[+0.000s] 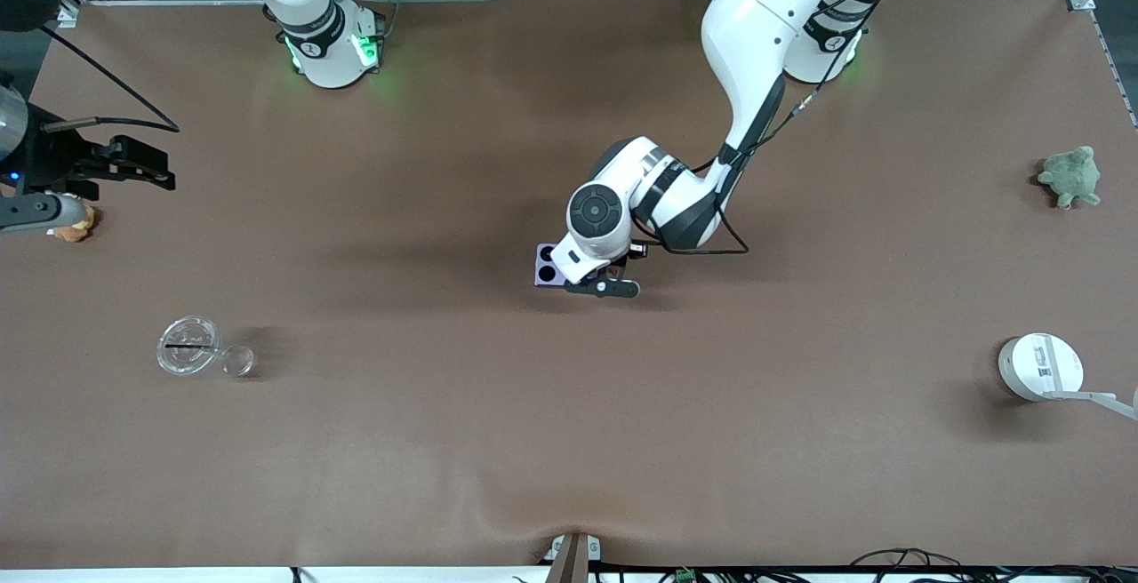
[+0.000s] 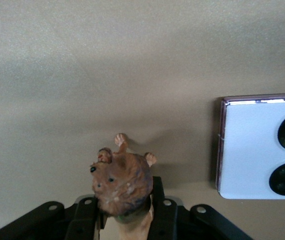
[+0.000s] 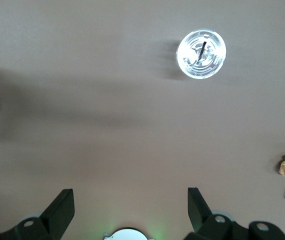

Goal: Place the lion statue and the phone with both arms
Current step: 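Grasp the lion with the left gripper while the right gripper reaches out, then move the lion with the left gripper while the right gripper grasps the phone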

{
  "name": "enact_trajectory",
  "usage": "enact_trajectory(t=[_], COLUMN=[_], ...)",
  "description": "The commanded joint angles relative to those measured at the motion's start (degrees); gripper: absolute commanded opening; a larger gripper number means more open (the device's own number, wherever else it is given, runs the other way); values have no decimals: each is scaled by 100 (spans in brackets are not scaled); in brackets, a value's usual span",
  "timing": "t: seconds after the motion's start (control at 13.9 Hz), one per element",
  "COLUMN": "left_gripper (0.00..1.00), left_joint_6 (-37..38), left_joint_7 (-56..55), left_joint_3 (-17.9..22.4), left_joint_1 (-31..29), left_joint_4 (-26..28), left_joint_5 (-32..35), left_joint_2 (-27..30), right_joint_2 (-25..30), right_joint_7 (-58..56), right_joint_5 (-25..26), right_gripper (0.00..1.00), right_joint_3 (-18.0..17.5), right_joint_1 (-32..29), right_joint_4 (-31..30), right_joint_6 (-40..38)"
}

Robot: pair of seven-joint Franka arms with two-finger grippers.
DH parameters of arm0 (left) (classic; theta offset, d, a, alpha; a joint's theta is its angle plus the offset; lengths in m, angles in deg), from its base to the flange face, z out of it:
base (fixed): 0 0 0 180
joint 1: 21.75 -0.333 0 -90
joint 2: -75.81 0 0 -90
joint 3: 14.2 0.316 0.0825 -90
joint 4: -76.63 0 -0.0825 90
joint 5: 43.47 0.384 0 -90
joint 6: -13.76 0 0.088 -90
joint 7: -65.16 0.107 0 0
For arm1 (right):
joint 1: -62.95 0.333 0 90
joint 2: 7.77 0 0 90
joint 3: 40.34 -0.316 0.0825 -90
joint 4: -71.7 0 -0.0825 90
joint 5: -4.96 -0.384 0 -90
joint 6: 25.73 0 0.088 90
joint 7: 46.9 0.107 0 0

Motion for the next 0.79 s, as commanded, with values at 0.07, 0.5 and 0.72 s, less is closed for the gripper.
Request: enact_trajectory(t=[0.07, 0.5, 0.72], left_gripper=[0, 0, 0], left_joint_6=[-4, 14, 276], left_joint_7=[-55, -152, -152], left_joint_3=[60, 709, 772], left_joint_1=[-12, -143, -652], left_joint_4=[14, -249, -285], left_joint_5=[107, -15, -121], left_joint_2=[144, 1022, 1505], right_joint_2=[-161, -416, -661], right_joint_7=[13, 881, 1601], right_joint_5=[-95, -720, -746], right_gripper=[100, 100, 100], right_joint_3=[9, 9, 9], right_joint_1=[314, 788, 1298], right_joint_4=[155, 155, 155], right_joint_6=[-84, 188, 617])
